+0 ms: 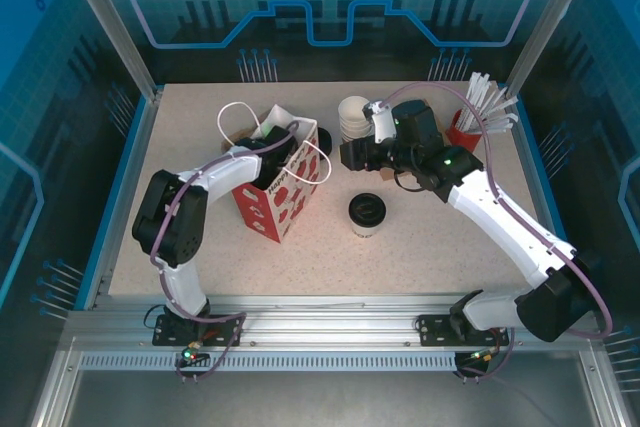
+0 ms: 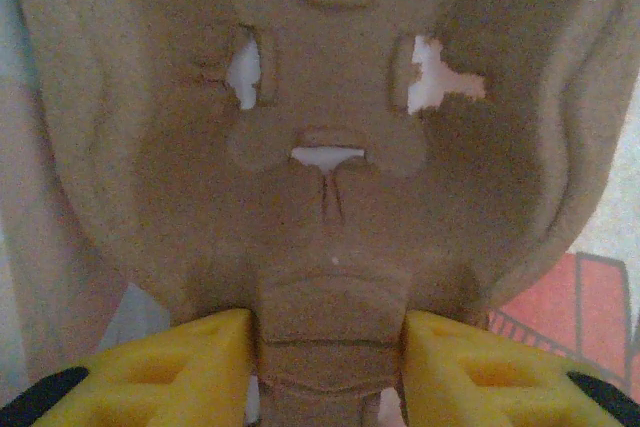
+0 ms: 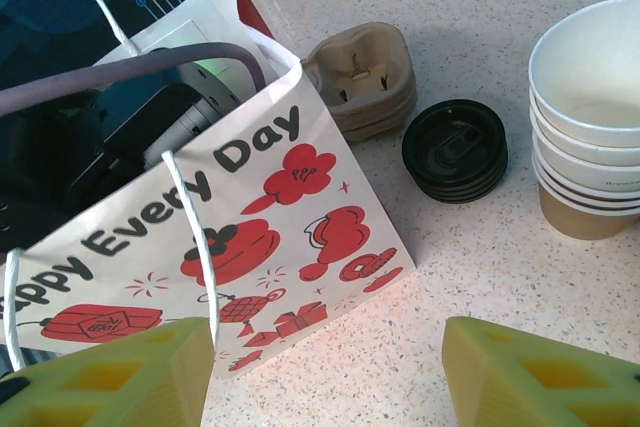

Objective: Pack the takeout coffee

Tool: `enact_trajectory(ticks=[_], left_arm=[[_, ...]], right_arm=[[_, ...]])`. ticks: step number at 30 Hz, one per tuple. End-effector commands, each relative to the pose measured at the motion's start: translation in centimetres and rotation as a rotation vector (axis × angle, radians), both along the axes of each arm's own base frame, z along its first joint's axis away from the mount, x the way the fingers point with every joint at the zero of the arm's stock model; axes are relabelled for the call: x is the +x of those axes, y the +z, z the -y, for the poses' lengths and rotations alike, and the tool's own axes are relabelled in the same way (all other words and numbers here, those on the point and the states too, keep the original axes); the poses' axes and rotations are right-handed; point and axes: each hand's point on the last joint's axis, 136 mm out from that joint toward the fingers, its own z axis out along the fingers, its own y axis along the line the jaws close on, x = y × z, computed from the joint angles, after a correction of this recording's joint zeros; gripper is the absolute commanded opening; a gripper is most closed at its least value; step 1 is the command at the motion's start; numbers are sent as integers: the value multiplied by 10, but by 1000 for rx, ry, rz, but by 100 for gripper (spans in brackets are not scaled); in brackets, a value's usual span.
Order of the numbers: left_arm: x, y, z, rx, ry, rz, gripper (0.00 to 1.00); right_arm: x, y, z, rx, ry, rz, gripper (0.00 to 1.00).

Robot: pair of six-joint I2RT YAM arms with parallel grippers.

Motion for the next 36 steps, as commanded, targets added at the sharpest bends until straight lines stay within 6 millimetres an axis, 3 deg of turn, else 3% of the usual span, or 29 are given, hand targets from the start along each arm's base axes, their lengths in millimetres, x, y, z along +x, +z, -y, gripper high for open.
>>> enact_trajectory(ticks=[1, 6, 19, 25, 31, 36], left_arm=[[-7, -24, 5, 9, -11, -35, 46], [-14, -26, 9, 13, -33, -47, 49], [-4, 40, 26, -95, -16, 95, 73], [3, 68, 26, -111, -9, 157, 76], [15, 106, 24, -118, -4, 249, 76], [26, 155, 24, -150, -2, 362, 76]], right_arm=[[2, -8, 3, -13, -11, -2, 64], [0, -9, 4, -17, -12, -6, 64], [-12, -16, 22, -77, -43, 5, 65], [-14, -18, 26, -85, -49, 5, 65], [-17, -13, 28, -84, -48, 15, 65], [-19, -6, 31, -87, -53, 30, 65]])
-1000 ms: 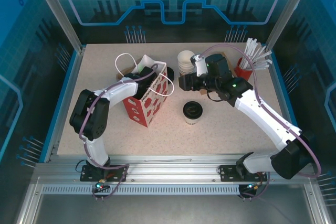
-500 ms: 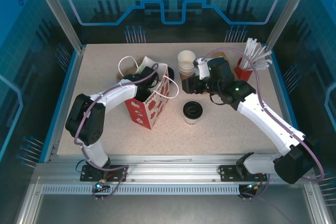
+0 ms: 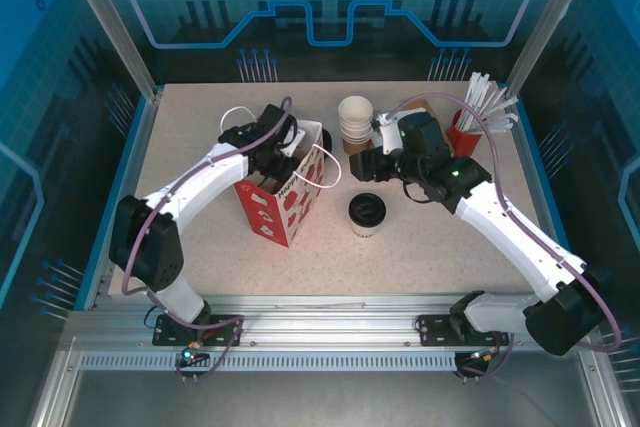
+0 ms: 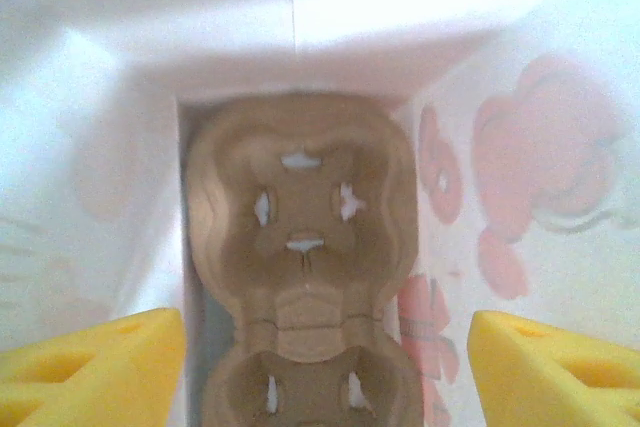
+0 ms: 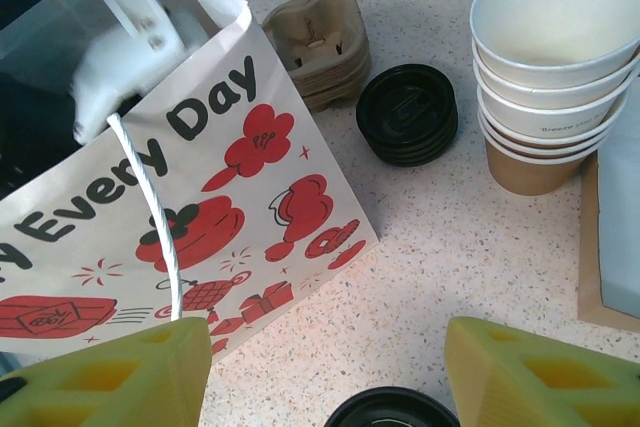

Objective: Pack the takeout coffee

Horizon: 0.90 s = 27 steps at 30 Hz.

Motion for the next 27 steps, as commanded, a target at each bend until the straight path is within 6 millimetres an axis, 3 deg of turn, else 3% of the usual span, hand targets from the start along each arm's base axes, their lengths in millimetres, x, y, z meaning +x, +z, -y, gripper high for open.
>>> enact_trajectory(ticks=[1, 7, 10, 13, 16, 21, 27], left_arm=[[6, 55, -4, -33, 14, 117, 76], [13, 140, -7, -123, 47, 334, 75], [-2, 186, -8, -213, 37, 440, 74], [-33, 212, 7, -353, -34, 467, 73], [-66, 215, 37, -447, -126, 457, 74], [-106, 195, 89, -522, -289, 333, 73], [-114, 179, 95, -507, -304, 302, 71]], right_arm=[[-5, 11, 8, -11, -11, 31, 65], [-12, 11, 17, -41, -16, 35, 65], [-22, -13, 22, -84, 1, -31, 67], [-34, -53, 36, -123, -7, -138, 68], [-31, -80, 45, -15, -21, -246, 70], [-19, -108, 32, 87, 36, -377, 72], [-17, -142, 32, 65, 46, -454, 70]])
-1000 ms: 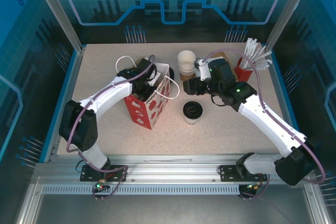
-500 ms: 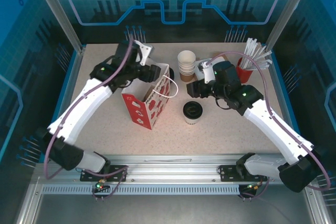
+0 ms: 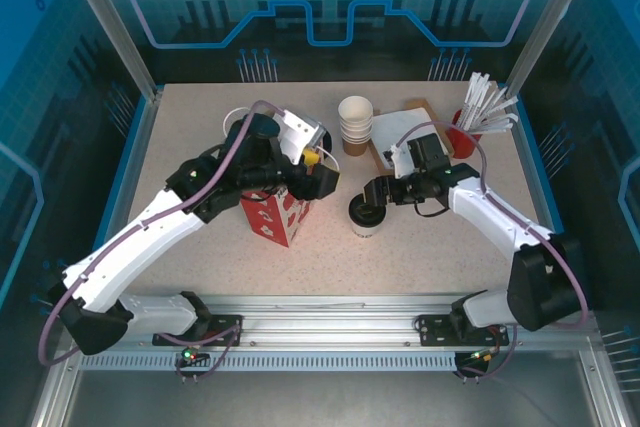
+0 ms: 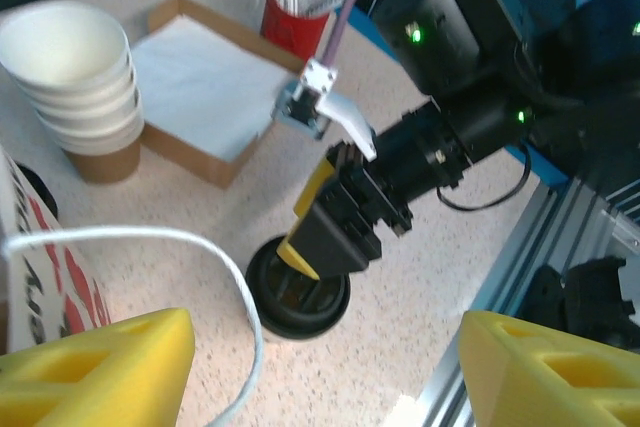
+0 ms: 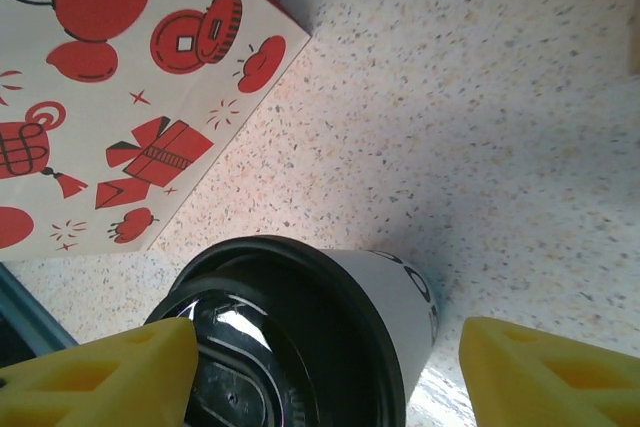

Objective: Pack the takeout coffee

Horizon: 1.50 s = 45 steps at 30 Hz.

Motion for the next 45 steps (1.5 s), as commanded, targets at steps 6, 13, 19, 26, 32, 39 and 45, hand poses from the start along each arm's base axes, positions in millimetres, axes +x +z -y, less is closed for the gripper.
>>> enact_trajectory(ticks=[6, 13, 19, 26, 32, 39, 45], left_arm=[[-11, -3, 3, -7, -38, -27, 71], [-31, -19, 19, 80, -132, -54, 71], [-52, -42, 37, 196, -231, -51, 71], [-57, -77, 42, 364, -285, -50, 73], [-41, -116, 50, 572, -302, -87, 77], [-18, -155, 66, 752, -323, -155, 82], [-6, -177, 77, 820, -340, -202, 85]], right_arm=[[-10, -13, -8, 60, 62, -38, 66], [-22, -12, -20, 98, 107, -46, 62], [-42, -8, -38, 139, 169, -58, 62], [-34, 23, -20, 173, 105, 2, 68], [5, 55, 52, 169, -196, 121, 71], [0, 42, 116, 3, -434, 188, 78], [-8, 35, 122, -26, -451, 198, 88]])
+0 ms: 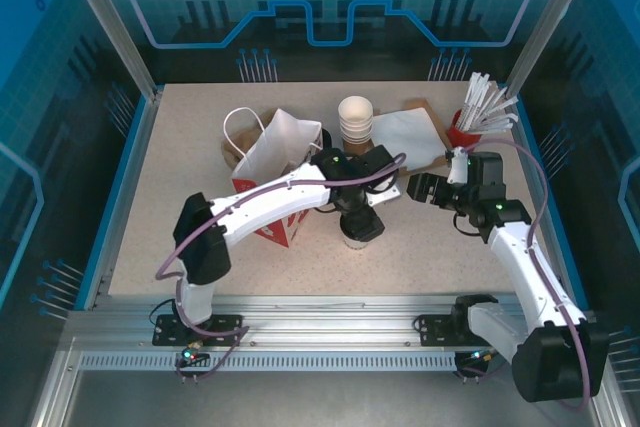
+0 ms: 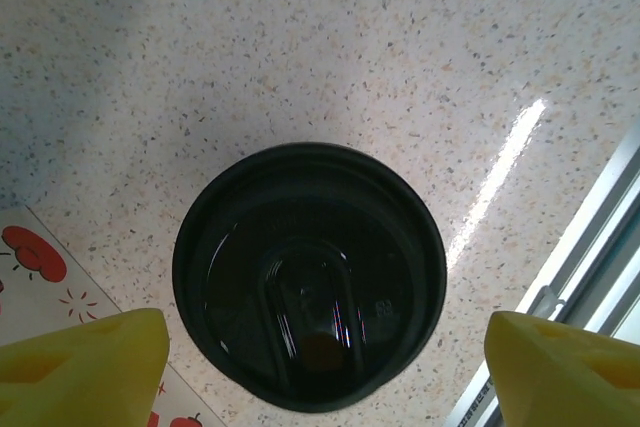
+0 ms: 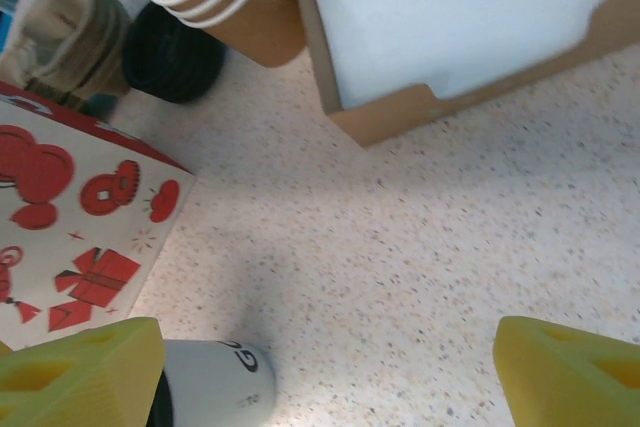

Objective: Pack the takeout coffee

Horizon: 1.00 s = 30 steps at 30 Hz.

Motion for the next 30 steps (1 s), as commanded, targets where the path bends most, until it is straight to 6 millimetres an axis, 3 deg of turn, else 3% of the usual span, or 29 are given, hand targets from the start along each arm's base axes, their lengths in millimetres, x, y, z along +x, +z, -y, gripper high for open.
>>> enact_trajectory(ticks=[1, 15, 30], left_arm=[[2, -1, -7, 70, -19, -13, 85], [3, -20, -8, 117, -11, -72, 88], [5, -22, -9, 141, 0, -74, 81]], right_arm=[[-3, -3, 11, -36, -39, -3, 88], [-4, -5, 11, -46, -26, 4, 88], [-4, -7, 8, -38, -5, -3, 88]])
